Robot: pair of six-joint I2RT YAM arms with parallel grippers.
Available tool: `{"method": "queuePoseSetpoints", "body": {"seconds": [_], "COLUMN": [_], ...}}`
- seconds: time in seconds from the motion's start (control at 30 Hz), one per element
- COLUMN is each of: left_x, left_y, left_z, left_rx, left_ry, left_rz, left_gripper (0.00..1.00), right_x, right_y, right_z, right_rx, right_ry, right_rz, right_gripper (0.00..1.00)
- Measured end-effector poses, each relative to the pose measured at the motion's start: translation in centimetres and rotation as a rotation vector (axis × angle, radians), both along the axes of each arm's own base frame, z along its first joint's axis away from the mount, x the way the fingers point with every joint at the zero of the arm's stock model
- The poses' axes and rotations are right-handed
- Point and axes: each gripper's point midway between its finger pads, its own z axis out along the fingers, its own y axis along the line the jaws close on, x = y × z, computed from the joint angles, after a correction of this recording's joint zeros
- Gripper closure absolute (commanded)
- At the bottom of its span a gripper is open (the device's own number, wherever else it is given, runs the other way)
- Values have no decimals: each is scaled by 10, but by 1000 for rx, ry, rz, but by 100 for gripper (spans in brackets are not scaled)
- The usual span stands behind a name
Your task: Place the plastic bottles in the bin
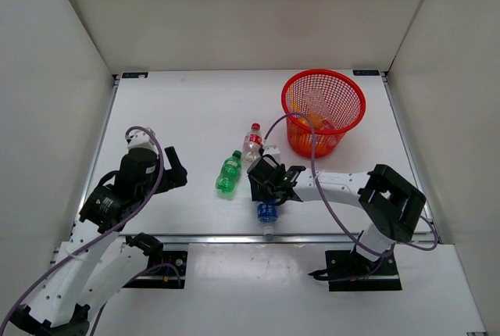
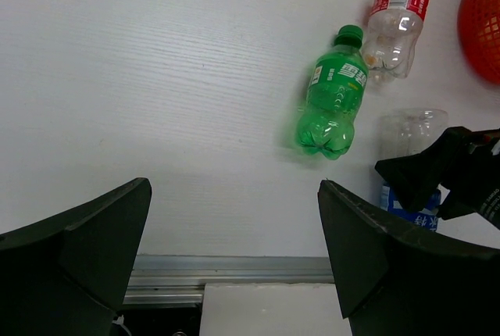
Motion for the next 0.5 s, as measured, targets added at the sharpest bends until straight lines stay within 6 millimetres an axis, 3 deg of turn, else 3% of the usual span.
{"method": "queuePoseSetpoints", "body": {"seconds": [0.07, 0.17, 0.27, 0.37, 0.5], "left_x": [-1, 0, 4, 9, 15], "left_y": [1, 0, -2, -5, -11], "left_z": [-2, -3, -6, -12, -23], "left_rx": [0, 0, 10, 17, 20], "left_ry": [3, 2, 12, 31, 59], "left_rz": [2, -5, -9, -17, -32], "left_gripper": [1, 1, 2, 2, 2], "right_x": [3, 0, 1, 13, 53], "right_y": [-3, -9, -9, -2, -8], "right_z": [2, 12, 45, 106, 213], "right_rx": [-5, -16, 26, 121, 254], "right_ry": [-8, -18, -65, -170, -404], "right_rz": [-7, 10, 53, 110, 139], "right_gripper": [61, 70, 73, 77, 79]}}
